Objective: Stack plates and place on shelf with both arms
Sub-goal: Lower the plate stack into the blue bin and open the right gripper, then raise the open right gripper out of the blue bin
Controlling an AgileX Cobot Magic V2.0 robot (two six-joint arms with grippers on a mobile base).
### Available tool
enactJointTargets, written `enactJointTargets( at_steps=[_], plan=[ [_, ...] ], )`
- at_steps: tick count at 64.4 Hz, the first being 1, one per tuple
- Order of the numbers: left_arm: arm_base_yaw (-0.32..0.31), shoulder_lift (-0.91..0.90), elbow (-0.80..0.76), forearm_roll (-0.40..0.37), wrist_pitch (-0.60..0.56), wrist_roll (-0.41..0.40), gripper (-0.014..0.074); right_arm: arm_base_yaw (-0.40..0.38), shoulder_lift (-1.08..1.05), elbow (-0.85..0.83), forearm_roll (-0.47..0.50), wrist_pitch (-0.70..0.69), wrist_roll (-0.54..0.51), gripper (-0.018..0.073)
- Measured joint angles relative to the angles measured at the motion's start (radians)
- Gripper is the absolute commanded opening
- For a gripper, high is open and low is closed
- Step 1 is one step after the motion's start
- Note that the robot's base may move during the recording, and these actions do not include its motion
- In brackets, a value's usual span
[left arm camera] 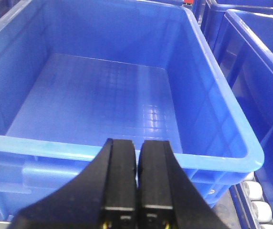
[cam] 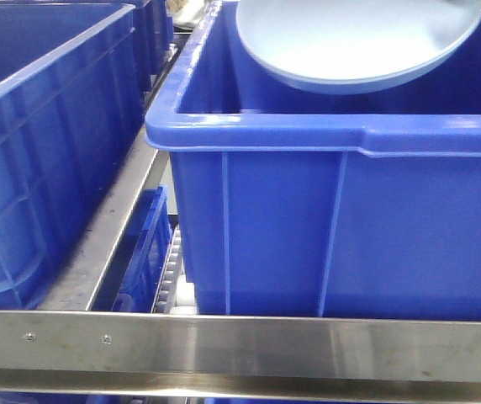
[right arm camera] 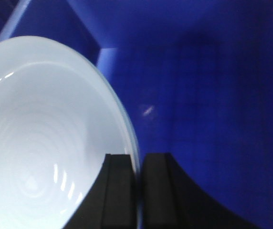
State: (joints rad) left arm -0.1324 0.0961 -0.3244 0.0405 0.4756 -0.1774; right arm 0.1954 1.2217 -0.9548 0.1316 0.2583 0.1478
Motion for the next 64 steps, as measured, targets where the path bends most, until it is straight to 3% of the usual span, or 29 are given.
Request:
enactJointTargets(
  at_steps=[3,6,14,25,31,39,42,53,64],
  plan=[
    [0.000,0.000,0.000,0.000,0.000,0.000,0.0087,0.000,0.014,-0.004,0.000,-0.006,0.000,0.0450],
    [0.000,0.000,0.000,0.000,0.000,0.000,0.0087,0.000,0.018,-0.006,0.000,-0.014,0.000,0.0501],
    [0.000,0.000,0.000,0.000,0.000,0.000,0.0087,0.000,0.007,-0.007,0.000,-0.028,0.000,0.0491],
    [0.000,0.000,0.000,0.000,0.000,0.000,0.0087,0.000,-0.121,0.031,0.000,-0.034,0.002,0.0372],
    [0.000,0.000,0.000,0.000,0.000,0.000,0.0087,-0.008,-0.254,0.098,0.002,-0.034,0.002,0.0246],
    [0.000,0.000,0.000,0.000,0.000,0.000,0.0087,-0.042,-0.499,0.227,0.002,-0.018,0.002,0.0000],
    [0.000,0.000,0.000,0.000,0.000,0.000,0.0087,-0.061,-0.603,0.278,0.004,0.006,0.002,0.0033],
    [0.000,0.000,0.000,0.000,0.000,0.000,0.0087,-0.092,-0.985,0.431,0.004,0.082,0.002,0.0022],
    [0.000,0.000,0.000,0.000,0.000,0.000,0.0087,-0.093,-1.208,0.502,0.004,0.090,0.002,0.0022]
  ],
)
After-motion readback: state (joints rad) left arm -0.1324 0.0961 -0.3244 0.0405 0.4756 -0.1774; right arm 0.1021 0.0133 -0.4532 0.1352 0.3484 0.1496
